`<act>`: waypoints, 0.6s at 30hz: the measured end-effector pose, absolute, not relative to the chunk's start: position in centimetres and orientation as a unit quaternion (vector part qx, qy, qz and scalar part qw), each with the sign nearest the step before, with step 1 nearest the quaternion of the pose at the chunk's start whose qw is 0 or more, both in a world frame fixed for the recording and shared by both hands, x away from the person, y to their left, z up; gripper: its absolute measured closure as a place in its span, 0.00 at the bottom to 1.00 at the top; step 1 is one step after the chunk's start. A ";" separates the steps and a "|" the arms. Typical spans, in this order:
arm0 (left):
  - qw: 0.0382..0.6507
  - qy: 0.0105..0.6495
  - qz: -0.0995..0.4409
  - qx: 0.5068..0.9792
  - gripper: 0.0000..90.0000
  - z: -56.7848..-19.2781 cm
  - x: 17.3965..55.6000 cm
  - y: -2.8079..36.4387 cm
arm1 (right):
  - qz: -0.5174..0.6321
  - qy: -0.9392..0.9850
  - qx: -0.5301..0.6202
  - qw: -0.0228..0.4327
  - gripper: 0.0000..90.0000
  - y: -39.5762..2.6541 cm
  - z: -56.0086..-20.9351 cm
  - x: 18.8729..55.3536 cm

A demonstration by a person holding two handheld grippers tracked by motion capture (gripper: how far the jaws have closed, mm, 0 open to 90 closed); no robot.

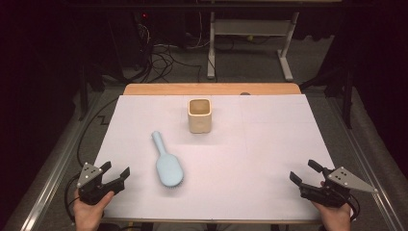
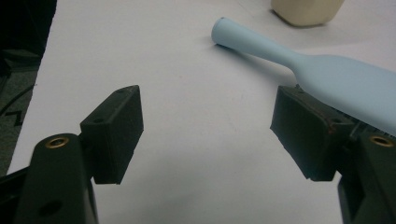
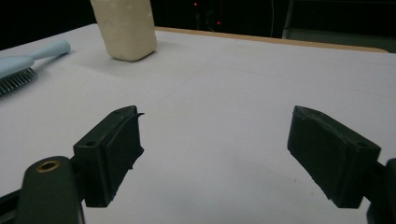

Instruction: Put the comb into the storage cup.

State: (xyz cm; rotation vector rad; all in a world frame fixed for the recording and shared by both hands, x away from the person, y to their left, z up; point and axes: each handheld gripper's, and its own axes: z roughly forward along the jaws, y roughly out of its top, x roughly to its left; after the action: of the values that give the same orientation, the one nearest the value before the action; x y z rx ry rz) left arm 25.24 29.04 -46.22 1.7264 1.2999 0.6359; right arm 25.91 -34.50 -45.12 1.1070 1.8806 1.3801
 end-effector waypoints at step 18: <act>0.428 0.507 0.257 0.702 0.31 -45.9 25.0 28.2 | 0.514 0.700 0.411 0.277 0.21 -34.5 -45.1 25.9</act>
State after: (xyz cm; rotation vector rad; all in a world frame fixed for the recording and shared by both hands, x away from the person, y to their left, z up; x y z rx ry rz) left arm 25.04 28.25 -45.91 1.7538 1.2662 0.6427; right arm 25.87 -34.50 -45.11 1.1046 1.8802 1.3807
